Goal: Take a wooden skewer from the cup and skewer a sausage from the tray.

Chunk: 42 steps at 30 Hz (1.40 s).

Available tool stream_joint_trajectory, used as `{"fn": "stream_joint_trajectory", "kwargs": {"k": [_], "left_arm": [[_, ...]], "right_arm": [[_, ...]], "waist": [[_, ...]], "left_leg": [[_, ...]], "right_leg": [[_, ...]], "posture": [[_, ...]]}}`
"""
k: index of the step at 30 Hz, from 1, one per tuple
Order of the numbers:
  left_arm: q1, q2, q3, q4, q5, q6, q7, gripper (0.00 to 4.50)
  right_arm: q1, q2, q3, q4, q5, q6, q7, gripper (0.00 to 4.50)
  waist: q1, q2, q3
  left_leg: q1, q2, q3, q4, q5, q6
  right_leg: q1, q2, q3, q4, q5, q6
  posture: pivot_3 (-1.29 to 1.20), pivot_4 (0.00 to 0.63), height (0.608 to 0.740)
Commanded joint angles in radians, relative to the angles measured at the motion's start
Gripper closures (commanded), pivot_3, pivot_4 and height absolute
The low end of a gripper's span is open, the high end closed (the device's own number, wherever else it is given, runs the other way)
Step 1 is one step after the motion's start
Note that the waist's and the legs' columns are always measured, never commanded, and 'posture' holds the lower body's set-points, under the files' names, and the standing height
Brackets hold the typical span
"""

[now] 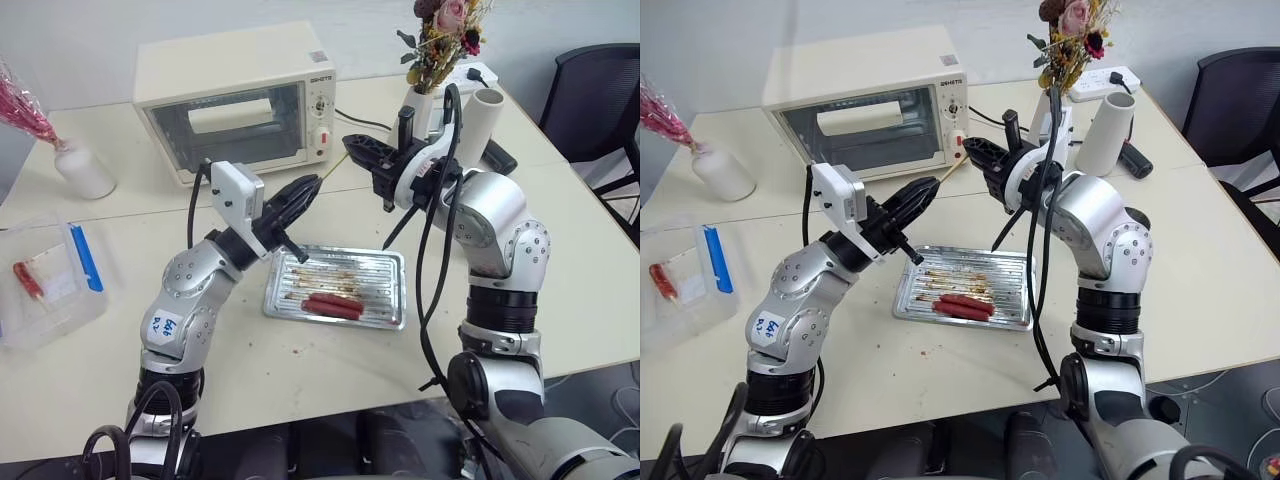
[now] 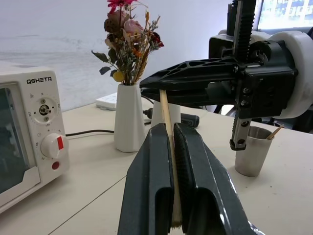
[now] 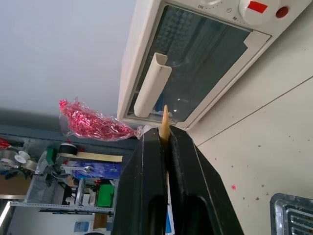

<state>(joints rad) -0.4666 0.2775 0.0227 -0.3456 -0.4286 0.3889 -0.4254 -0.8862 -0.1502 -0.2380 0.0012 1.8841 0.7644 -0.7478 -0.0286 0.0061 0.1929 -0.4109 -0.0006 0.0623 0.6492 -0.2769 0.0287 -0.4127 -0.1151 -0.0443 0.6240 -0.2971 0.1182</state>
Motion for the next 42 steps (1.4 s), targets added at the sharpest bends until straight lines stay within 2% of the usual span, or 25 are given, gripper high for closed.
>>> {"fn": "stream_joint_trajectory", "kwargs": {"k": [1,6,9,12,15,17,20,21,23,26,28,29,30,36,42], "left_arm": [[-0.011,0.054,0.049,-0.020,-0.006,-0.001,-0.021,4.50],[-0.011,0.127,0.104,-0.016,-0.023,0.013,-0.048,4.50],[-0.001,0.177,0.153,-0.035,-0.056,0.046,-0.063,4.50],[0.029,0.249,0.219,-0.076,-0.118,0.109,-0.094,4.50],[0.080,0.355,0.310,-0.118,-0.203,0.194,-0.147,4.50],[0.112,0.425,0.374,-0.136,-0.263,0.249,-0.182,4.50],[0.169,0.529,0.464,-0.157,-0.350,0.326,-0.238,4.50],[0.190,0.562,0.494,-0.164,-0.378,0.352,-0.260,4.50],[0.227,0.610,0.541,-0.178,-0.433,0.397,-0.293,4.50],[0.277,0.666,0.588,-0.204,-0.493,0.444,-0.335,4.50],[0.290,0.691,0.596,-0.220,-0.519,0.465,-0.348,4.50],[0.291,0.697,0.596,-0.226,-0.530,0.472,-0.350,4.50],[0.293,0.704,0.596,-0.232,-0.541,0.476,-0.351,4.50],[0.293,0.714,0.561,-0.236,-0.535,0.458,-0.350,4.50],[0.263,0.717,0.533,-0.225,-0.530,0.443,-0.340,4.50]], "right_arm": [[-0.027,-0.048,0.013,-0.032,0.006,0.027,0.055,3.55],[-0.054,-0.088,0.022,-0.003,0.003,0.034,0.076,1.98],[-0.072,-0.169,0.050,0.013,-0.068,0.102,0.152,1.01],[-0.101,-0.341,0.145,-0.018,-0.286,0.226,0.368,1.01],[-0.103,-0.545,0.338,-0.164,-0.611,0.232,0.725,1.01],[-0.089,-0.655,0.443,-0.252,-0.774,0.191,0.940,1.01],[-0.056,-0.728,0.467,-0.324,-0.845,0.178,1.159,1.01],[-0.046,-0.735,0.457,-0.343,-0.841,0.192,1.197,1.18],[-0.027,-0.736,0.443,-0.377,-0.830,0.232,1.238,1.60],[0.026,-0.723,0.452,-0.440,-0.825,0.291,1.255,2.55],[0.106,-0.701,0.484,-0.481,-0.834,0.325,1.229,2.55],[0.131,-0.687,0.491,-0.488,-0.840,0.338,1.216,2.55],[0.153,-0.673,0.501,-0.493,-0.861,0.347,1.210,2.55],[0.249,-0.617,0.562,-0.511,-0.978,0.359,1.227,2.55],[0.274,-0.553,0.616,-0.498,-1.094,0.338,1.257,2.55]], "waist": [[0.000,0.000,0.000],[0.000,0.000,0.000],[0.001,0.000,0.000],[0.002,0.000,0.000],[0.002,0.000,0.000],[0.001,0.000,0.000],[-0.001,-0.003,0.002],[0.000,-0.004,0.002],[0.001,-0.006,0.004],[0.001,-0.009,0.005],[0.004,-0.010,0.004],[0.004,-0.016,0.001],[0.002,-0.016,0.000],[0.000,-0.013,0.003],[0.001,-0.013,0.003]], "left_leg": [[0.000,0.000,0.000,0.000,0.000,0.000],[0.000,0.000,0.000,0.000,0.000,0.000],[0.000,0.000,0.000,0.000,0.000,0.000],[-0.001,0.000,0.000,0.000,0.000,0.000],[-0.002,0.000,-0.001,0.000,-0.001,0.002],[-0.003,0.001,-0.001,-0.001,-0.002,0.002],[-0.003,0.003,-0.001,-0.001,-0.004,0.001],[-0.003,0.003,-0.001,-0.001,-0.004,0.001],[-0.002,0.003,-0.001,0.000,-0.004,0.000],[-0.001,0.004,-0.002,0.000,-0.004,-0.002],[-0.001,0.003,-0.005,-0.001,-0.005,-0.003],[-0.001,0.002,-0.006,-0.002,-0.004,-0.004],[0.000,0.003,-0.010,-0.003,-0.005,-0.007],[-0.001,0.001,-0.010,-0.003,-0.003,-0.009],[-0.001,0.001,-0.010,-0.003,-0.002,-0.010]], "right_leg": [[0.000,0.000,0.000,0.000,0.000,0.000],[0.000,0.000,0.000,-0.001,0.000,0.000],[0.000,0.000,0.000,-0.001,0.000,0.000],[0.000,-0.001,-0.001,-0.002,0.000,0.000],[0.000,-0.002,-0.001,-0.005,0.000,0.000],[-0.001,-0.001,-0.002,-0.006,0.000,0.000],[-0.001,-0.001,-0.001,-0.008,0.000,0.000],[-0.001,-0.001,-0.001,-0.008,0.000,0.000],[-0.001,-0.002,-0.001,-0.008,0.000,0.000],[0.000,-0.004,-0.001,-0.012,0.001,-0.002],[0.002,-0.007,0.002,-0.013,0.001,-0.004],[0.002,-0.009,0.001,-0.013,0.002,-0.004],[0.004,-0.009,-0.001,-0.014,0.000,-0.008],[0.002,-0.010,-0.002,-0.013,0.000,-0.008],[0.002,-0.010,-0.002,-0.012,0.000,-0.008]], "posture": [[0.00,0.150,0.740],[0.00,0.150,0.740],[0.00,0.150,0.740],[0.00,0.150,0.740],[0.00,0.150,0.740],[0.00,0.150,0.740],[0.00,0.150,0.740],[0.00,0.150,0.740],[0.00,0.150,0.740],[0.00,0.150,0.740],[0.00,0.150,0.740],[0.00,0.150,0.740],[0.00,0.150,0.740],[0.00,0.150,0.740],[0.00,0.150,0.740]]}}
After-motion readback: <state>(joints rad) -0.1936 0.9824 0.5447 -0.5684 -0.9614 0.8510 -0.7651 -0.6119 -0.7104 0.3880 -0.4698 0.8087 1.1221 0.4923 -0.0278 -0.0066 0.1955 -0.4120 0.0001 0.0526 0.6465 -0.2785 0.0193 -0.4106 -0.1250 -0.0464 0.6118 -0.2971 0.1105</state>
